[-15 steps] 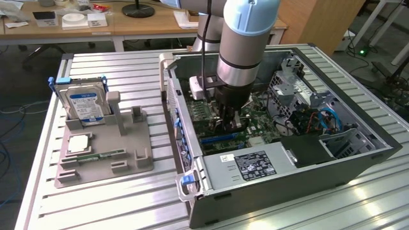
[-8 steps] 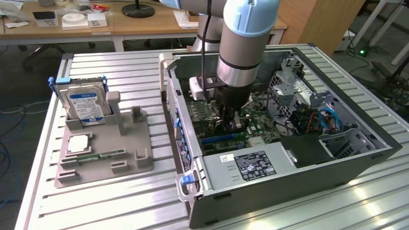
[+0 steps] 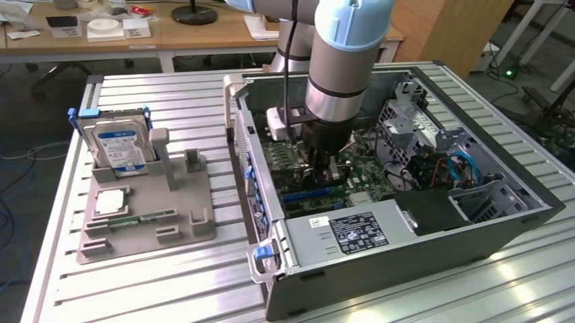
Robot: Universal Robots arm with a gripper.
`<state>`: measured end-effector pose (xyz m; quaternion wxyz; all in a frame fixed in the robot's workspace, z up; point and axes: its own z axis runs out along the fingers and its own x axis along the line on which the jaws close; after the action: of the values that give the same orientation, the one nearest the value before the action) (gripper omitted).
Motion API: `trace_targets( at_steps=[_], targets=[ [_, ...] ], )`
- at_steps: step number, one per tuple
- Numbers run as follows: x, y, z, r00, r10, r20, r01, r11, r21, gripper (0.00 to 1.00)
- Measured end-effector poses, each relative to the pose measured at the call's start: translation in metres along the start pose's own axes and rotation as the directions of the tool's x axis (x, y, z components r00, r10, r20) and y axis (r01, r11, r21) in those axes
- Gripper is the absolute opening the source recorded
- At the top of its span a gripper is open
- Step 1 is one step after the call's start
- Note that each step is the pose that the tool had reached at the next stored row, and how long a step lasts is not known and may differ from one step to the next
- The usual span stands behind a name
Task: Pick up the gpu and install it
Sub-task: 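Insert the gpu into the slot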
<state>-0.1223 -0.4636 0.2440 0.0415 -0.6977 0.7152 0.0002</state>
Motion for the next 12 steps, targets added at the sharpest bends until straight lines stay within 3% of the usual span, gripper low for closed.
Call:
trace_targets(
  at_steps=[12],
  targets=[
    [-0.0006, -0.0029, 0.0002, 1.0, 0.0, -0.0003, 0.0, 1.0, -0.0001, 0.27]
  ],
)
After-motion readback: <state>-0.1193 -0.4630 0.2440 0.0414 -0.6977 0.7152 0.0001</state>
